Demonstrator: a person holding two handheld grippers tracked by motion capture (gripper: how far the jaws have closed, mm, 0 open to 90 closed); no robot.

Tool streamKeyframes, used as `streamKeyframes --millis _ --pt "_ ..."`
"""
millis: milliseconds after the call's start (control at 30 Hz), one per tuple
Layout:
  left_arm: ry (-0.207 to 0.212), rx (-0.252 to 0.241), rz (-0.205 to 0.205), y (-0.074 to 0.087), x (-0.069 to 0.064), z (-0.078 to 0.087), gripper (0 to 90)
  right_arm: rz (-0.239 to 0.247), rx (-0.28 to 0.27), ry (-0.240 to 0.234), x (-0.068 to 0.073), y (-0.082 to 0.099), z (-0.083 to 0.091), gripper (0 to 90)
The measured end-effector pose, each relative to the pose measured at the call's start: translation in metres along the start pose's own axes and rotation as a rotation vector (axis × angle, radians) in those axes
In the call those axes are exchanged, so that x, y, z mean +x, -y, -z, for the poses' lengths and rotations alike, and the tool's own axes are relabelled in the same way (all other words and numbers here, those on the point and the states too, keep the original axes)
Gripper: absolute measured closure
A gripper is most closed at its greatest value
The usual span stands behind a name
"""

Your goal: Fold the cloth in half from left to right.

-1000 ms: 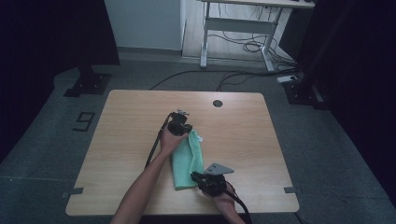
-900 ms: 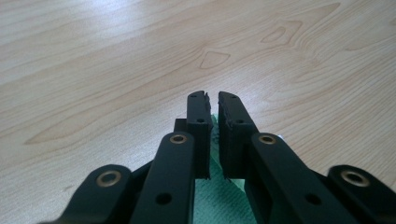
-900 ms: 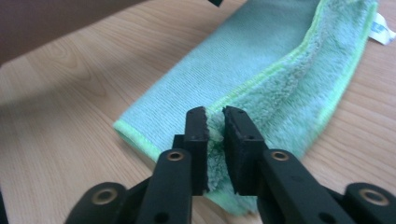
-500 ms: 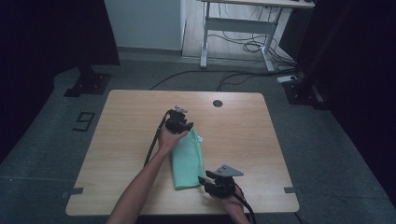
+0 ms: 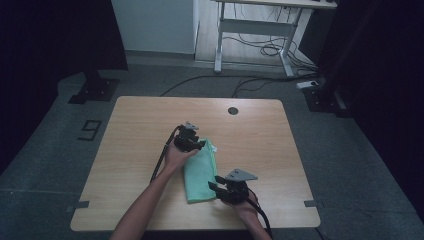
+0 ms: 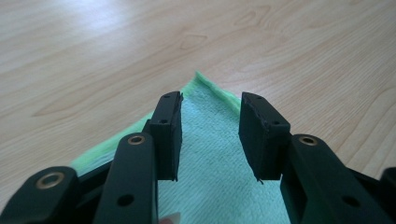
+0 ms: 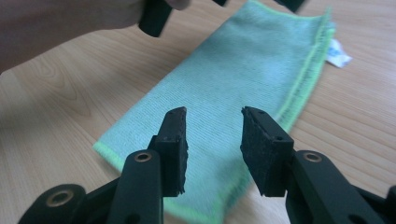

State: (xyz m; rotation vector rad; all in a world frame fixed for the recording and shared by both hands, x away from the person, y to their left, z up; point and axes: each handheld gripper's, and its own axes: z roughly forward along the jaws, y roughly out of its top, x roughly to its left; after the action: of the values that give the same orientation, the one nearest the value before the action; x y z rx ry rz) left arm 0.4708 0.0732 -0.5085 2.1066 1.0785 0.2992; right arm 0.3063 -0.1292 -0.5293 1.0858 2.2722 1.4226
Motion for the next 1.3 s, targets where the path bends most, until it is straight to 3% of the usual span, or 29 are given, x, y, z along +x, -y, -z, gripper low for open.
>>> streamKeyframes --millis 200,367,667,800,900,1000,1067,1167,1300 --pt "-0.007 0.027 0.011 -0.005 -0.005 -0.022 60.1 0.019 0.078 -0.026 -0.003 0.004 -0.022 61.0" --pt "-0.027 0.055 0.028 -0.002 -0.002 -0.036 60.6 0.025 0.113 -0.028 -0.007 0.011 -0.02 60.4" --pt "-0.022 0.034 0.041 -0.003 -0.001 -0.04 59.2 0.032 0.13 -0.041 -0.012 0.013 -0.018 59.0" --pt "-0.016 0.032 0.032 -0.004 0.0 -0.033 57.9 0.019 0.125 -0.042 -0.015 0.015 -0.015 58.5" --pt "-0.024 0.009 0.009 -0.002 0.002 -0.012 57.7 0.019 0.12 -0.04 -0.017 0.016 -0.013 58.1" --pt "-0.027 -0.007 0.015 0.001 0.003 0.002 57.7 0.02 0.122 -0.041 -0.017 0.017 -0.013 57.9" --pt "-0.039 -0.017 0.011 0.009 0.005 0.024 57.7 0.027 0.127 -0.039 -0.016 0.017 -0.013 57.2" --pt "-0.047 -0.004 0.006 0.019 0.008 0.037 57.1 0.036 0.128 -0.027 -0.013 0.017 -0.013 56.6" --pt "-0.042 0.026 0.007 0.029 0.011 0.04 57.3 0.047 0.133 -0.02 -0.012 0.017 -0.013 56.5"
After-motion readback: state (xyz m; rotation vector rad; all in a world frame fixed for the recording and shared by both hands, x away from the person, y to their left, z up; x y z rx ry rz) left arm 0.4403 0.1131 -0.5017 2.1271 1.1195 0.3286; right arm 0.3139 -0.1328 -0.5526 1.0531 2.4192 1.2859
